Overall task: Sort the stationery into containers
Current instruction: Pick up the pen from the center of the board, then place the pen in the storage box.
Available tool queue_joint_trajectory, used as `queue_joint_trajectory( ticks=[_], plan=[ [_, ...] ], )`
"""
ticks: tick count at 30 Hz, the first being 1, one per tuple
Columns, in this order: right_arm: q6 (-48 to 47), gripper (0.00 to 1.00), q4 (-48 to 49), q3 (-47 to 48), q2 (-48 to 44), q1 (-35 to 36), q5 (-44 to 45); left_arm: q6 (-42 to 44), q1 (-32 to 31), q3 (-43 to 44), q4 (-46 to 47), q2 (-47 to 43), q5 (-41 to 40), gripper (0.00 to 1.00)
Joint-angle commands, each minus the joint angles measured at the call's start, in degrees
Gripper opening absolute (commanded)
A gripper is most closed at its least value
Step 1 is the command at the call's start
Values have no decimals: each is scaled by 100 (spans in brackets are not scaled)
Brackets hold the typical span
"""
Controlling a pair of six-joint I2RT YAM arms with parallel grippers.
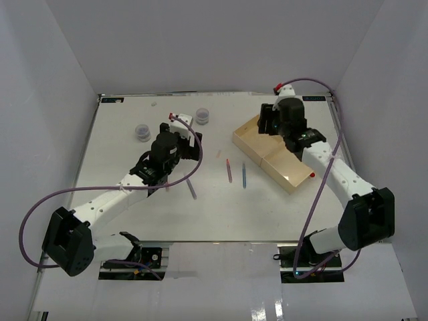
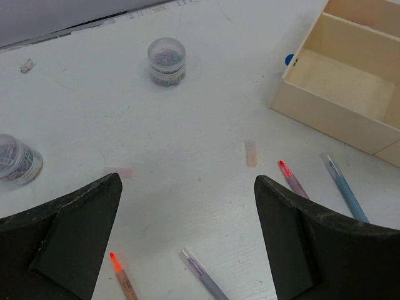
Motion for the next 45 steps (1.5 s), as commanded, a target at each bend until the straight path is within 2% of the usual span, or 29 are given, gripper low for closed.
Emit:
queue_joint_trajectory(
  ticks=[1, 4, 9, 13, 20, 28, 31, 34, 36, 40, 45],
  plan=[
    [261, 62, -520, -722, -115, 768, 502, -550, 251, 312, -303, -85, -113, 98],
    [544, 62, -345, -1136, -2, 1269, 685, -928, 532, 522, -653, 134, 53, 98],
    [720, 61, -300, -1182, 507, 1779, 827, -1333, 972, 760, -1059, 328, 256, 98],
    [843, 57, -248, -1129, 965, 1877, 792, -1378, 1201, 760, -1078, 206, 257, 98],
    [967, 46, -124, -1190, 1606, 1903, 810, -1184, 1219, 655, -902, 3, 292, 98],
    [862, 15, -150, -1200, 1669, 1930, 871, -1149, 1228, 655, -893, 12, 379, 98],
    [633, 9, -378, -1007, 1441, 1982, 845, -1131, 1228, 646, -884, 12, 380, 98],
    [195, 8, -423, -734, 880, 2000, 749, -1105, 1228, 646, -884, 12, 371, 98],
    [-420, 8, -414, -480, 746, 1974, 800, -1087, 1237, 655, -875, 29, 397, 98],
    [-1211, 8, -467, -31, 754, 1702, 819, -1087, 1237, 646, -875, 38, 459, 98],
    [-2186, 8, -441, 487, 1114, 1095, 319, -1035, 1237, 637, -867, 47, 450, 98]
  ],
)
